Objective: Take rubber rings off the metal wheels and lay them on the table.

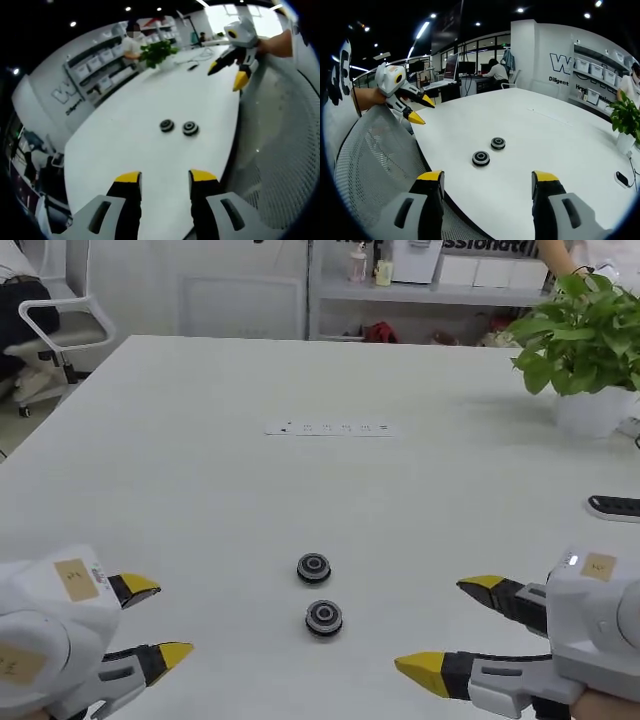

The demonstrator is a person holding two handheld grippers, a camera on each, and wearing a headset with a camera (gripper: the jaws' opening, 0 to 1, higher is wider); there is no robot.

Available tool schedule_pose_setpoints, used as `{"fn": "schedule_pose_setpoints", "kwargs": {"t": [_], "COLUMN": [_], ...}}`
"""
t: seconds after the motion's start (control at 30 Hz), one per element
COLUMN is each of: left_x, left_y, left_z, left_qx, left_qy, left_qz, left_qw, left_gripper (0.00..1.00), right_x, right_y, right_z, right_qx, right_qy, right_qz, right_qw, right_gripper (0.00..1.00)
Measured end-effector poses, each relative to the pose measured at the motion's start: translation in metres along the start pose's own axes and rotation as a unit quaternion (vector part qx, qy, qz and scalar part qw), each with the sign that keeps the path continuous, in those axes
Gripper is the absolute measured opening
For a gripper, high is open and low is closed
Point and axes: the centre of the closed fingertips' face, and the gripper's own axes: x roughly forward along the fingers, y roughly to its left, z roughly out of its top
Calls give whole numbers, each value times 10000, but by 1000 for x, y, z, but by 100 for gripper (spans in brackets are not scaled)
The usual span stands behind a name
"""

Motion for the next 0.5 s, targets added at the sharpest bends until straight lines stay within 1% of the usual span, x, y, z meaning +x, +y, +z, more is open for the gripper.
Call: {"fn": "schedule_pose_setpoints", "kwargs": {"t": [0.1, 0.5], "left_x": [0, 0], "left_y": [0, -3], "left_z": [-1, 2], "left_qx": [-1, 46], "left_qy": [-8, -35], "left_qz": [-15, -56], "left_qw": [10000, 10000], "left_gripper": [39, 39], "right_x": [0, 0], "right_y": [0, -2], "right_z": [0, -2], "right_qx": [11, 9], "right_qy": [1, 63], "right_qz": [-7, -52], "right_qw": [10000, 10000], "right_gripper": [68, 68]}}
